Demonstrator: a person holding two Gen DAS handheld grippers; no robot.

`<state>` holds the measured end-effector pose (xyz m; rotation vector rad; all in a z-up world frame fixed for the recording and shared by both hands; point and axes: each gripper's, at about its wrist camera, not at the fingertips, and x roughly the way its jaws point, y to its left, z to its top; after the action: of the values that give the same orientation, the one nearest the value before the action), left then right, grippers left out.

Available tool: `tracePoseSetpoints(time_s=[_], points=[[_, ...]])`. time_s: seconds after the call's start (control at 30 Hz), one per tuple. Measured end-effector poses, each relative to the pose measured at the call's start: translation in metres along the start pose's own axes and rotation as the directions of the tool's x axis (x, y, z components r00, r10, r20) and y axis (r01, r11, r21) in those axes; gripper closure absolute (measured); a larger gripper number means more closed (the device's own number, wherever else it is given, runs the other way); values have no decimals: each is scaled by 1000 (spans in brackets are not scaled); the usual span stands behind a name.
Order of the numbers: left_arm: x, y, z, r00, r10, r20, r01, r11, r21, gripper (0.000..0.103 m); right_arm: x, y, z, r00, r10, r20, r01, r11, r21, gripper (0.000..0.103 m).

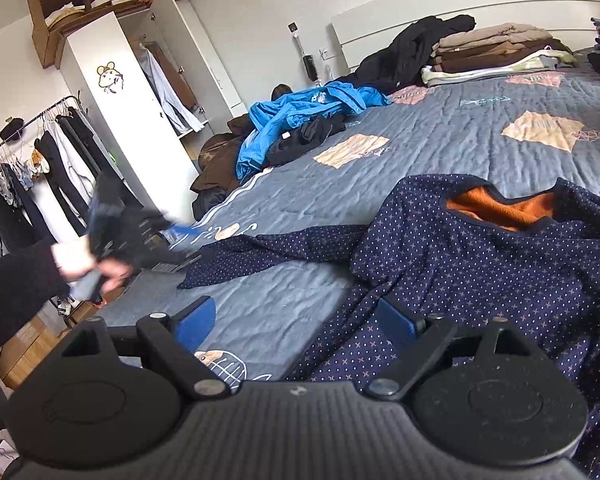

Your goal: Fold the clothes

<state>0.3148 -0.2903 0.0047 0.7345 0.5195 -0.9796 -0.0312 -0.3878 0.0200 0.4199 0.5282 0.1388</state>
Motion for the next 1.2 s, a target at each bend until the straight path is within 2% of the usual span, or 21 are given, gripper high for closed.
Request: tracePoseSetpoints(time_s=[0.07,0.2,0.33,0.4,0.5,0.63,0.77,0.93,1.03,1.07,1.13,1.2], points=[[28,-11,28,998,-53,24,53,999,13,71,-1,0,2,1000,7,6,-7,1000,0,15],[81,-32,73,991,-133,27,132,990,53,85,-1,-7,2,1000,2,4,-2,1000,3,15],[123,-44,98,981,-193,7,193,979,64,85,-2,-19,0,1000,-17,-2,17,999,28,15],[139,-43,101,977,-213,-13,213,976,32,85,-2,-24,-1,1000,-25,-6,25,999,36,15],[167,-44,98,954,-279,-107,275,960,-53,85,-2,-30,-2,999,-36,-11,37,998,46,15],[165,-79,89,922,-356,-151,367,929,46,85,-2,-32,-3,999,-36,-12,37,998,50,15],[132,-113,82,907,-401,-128,419,890,179,85,-1,-31,-4,999,-31,-17,32,998,52,15],[105,-116,76,880,-456,-131,474,854,215,81,-1,-25,-4,999,-27,-22,28,999,39,15],[92,-85,81,882,-468,-50,471,874,123,62,-2,-23,-3,1000,-23,-19,23,999,33,15],[88,-70,83,888,-459,-18,459,884,90,56,-2,-24,-2,1000,-23,-18,23,999,32,15],[89,-43,87,909,-416,10,416,909,26,56,-2,-24,-2,1000,-23,-17,24,999,34,15],[100,-26,88,928,-373,-19,372,928,-22,56,-2,-26,-2,999,-28,-19,29,999,39,15]])
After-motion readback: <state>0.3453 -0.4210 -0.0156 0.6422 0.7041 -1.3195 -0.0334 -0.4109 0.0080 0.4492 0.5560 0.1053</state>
